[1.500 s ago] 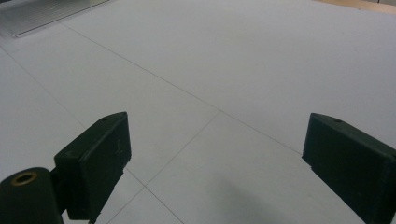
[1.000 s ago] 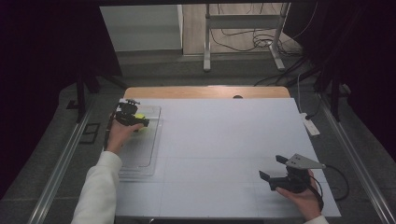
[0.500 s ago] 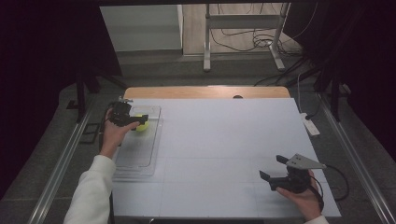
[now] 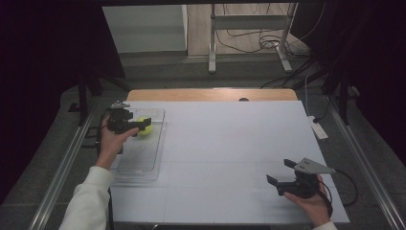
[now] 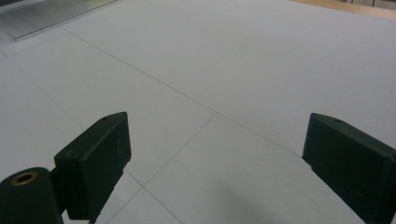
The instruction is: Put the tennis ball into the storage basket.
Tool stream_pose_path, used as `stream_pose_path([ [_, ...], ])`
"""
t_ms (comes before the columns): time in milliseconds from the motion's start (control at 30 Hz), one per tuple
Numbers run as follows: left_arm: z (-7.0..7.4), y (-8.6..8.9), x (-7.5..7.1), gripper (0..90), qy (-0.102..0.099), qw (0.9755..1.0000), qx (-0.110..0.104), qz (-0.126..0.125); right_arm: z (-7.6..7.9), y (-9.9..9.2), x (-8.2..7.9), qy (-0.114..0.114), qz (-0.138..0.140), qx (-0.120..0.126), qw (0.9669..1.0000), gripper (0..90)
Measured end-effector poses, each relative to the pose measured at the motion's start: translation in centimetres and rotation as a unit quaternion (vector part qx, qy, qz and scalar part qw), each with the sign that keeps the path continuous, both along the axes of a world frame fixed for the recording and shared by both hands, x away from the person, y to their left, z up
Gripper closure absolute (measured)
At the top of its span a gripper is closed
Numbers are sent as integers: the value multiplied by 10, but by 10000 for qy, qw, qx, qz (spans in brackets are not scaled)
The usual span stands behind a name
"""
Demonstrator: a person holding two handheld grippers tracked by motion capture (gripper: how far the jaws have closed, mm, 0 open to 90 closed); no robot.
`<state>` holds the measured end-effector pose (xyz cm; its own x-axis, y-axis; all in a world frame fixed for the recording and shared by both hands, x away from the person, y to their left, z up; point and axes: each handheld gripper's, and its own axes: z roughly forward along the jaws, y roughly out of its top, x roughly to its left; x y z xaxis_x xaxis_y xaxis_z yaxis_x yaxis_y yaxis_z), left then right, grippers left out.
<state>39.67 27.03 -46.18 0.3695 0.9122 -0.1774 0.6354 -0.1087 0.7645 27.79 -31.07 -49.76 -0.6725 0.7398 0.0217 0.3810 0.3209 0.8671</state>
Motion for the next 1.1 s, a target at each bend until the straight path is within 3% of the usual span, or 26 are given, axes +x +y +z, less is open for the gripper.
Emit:
stream_pose_path([
  [333, 5, -7, -25, 131, -253, 9986, -348, -300, 0, 0, 0, -7, -7, 9, 10000, 80],
  [867, 10, -27, -59, 124, -515, 9941, -576, -765, 1, 0, 0, -7, -15, 7, 10000, 80],
  [1100, 9, -40, -76, 119, -654, 9917, -521, -981, 2, -1, -1, -24, -26, 29, 10000, 80],
])
